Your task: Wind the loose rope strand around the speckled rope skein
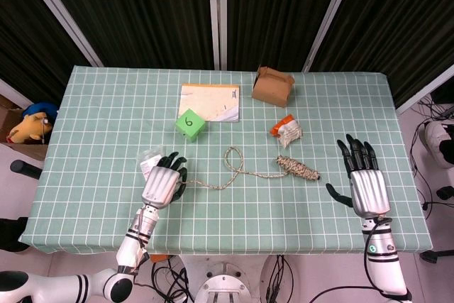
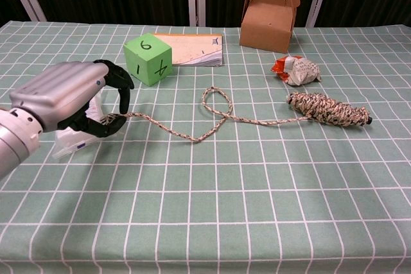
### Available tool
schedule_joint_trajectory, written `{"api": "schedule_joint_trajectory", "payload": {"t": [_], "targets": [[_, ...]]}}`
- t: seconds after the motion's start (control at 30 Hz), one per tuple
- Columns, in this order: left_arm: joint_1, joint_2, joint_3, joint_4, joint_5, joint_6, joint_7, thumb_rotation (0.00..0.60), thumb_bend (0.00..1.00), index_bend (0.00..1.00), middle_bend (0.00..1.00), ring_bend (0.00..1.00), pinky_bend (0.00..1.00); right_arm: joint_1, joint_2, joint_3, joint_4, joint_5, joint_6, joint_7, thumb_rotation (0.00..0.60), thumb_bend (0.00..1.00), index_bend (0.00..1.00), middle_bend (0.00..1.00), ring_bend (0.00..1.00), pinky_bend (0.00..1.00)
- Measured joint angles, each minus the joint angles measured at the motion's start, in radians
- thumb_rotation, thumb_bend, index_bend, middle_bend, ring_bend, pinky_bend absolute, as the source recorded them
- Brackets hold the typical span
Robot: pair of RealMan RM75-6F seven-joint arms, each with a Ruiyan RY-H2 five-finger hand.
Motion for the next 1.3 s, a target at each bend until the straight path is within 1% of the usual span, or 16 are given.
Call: {"api": "schedule_joint_trajectory", "payload": {"t": [0.2, 0.33, 0.43, 0.53, 0.63, 0.73, 0.8, 0.9, 1.13, 1.23, 1.3], "targets": [[0.000, 0.007, 0.004, -0.013, -0.003, -0.001, 0.009, 0.600, 0.52, 0.66, 0.28, 0.12, 0.26, 0.049, -0.041, 0.023, -0.028, 0.217, -0.123, -0.107, 0.600, 0.17, 0.00, 0.01, 0.00, 0.07], [0.001, 0.007, 0.005, -0.009, -0.004, -0.003, 0.002, 0.600, 0.52, 0.66, 0.28, 0.12, 0.26, 0.097, -0.094, 0.049, -0.024, 0.385, -0.193, -0.171, 0.600, 0.18, 0.00, 0.02, 0.00, 0.09], [0.001, 0.010, 0.005, -0.008, -0.004, -0.003, 0.001, 0.600, 0.51, 0.66, 0.28, 0.12, 0.26, 0.133, -0.143, 0.073, -0.004, 0.494, -0.219, -0.205, 0.600, 0.18, 0.00, 0.04, 0.00, 0.11], [0.001, 0.015, 0.003, -0.009, -0.006, -0.003, -0.002, 0.600, 0.51, 0.67, 0.28, 0.12, 0.26, 0.164, -0.197, 0.093, 0.037, 0.564, -0.222, -0.232, 0.600, 0.18, 0.00, 0.05, 0.00, 0.13], [0.001, 0.019, 0.001, -0.010, -0.007, -0.002, -0.005, 0.600, 0.51, 0.67, 0.28, 0.12, 0.26, 0.190, -0.236, 0.111, 0.074, 0.605, -0.223, -0.236, 0.600, 0.20, 0.02, 0.06, 0.00, 0.16], [0.001, 0.019, 0.001, -0.007, -0.009, -0.006, -0.010, 0.600, 0.51, 0.67, 0.28, 0.12, 0.26, 0.210, -0.263, 0.122, 0.107, 0.623, -0.225, -0.236, 0.600, 0.21, 0.07, 0.09, 0.00, 0.20], [0.000, 0.018, 0.001, -0.005, -0.011, -0.009, -0.012, 0.600, 0.52, 0.67, 0.28, 0.12, 0.26, 0.221, -0.278, 0.126, 0.127, 0.631, -0.224, -0.238, 0.600, 0.21, 0.13, 0.13, 0.04, 0.24], [0.000, 0.018, 0.002, -0.004, -0.014, -0.011, -0.015, 0.600, 0.52, 0.67, 0.28, 0.12, 0.26, 0.238, -0.306, 0.128, 0.157, 0.644, -0.217, -0.245, 0.600, 0.22, 0.17, 0.18, 0.09, 0.29], [-0.003, 0.022, 0.000, -0.003, -0.017, -0.017, -0.023, 0.600, 0.52, 0.68, 0.28, 0.12, 0.26, 0.257, -0.331, 0.121, 0.185, 0.679, -0.210, -0.252, 0.600, 0.26, 0.22, 0.19, 0.11, 0.32], [-0.004, 0.020, 0.001, -0.002, -0.018, -0.019, -0.025, 0.600, 0.52, 0.68, 0.28, 0.12, 0.26, 0.259, -0.336, 0.121, 0.187, 0.678, -0.201, -0.246, 0.600, 0.29, 0.28, 0.22, 0.15, 0.38], [-0.005, 0.019, 0.001, -0.002, -0.017, -0.020, -0.027, 0.600, 0.52, 0.68, 0.28, 0.12, 0.26, 0.261, -0.338, 0.121, 0.188, 0.677, -0.193, -0.246, 0.600, 0.32, 0.32, 0.25, 0.18, 0.42]]}}
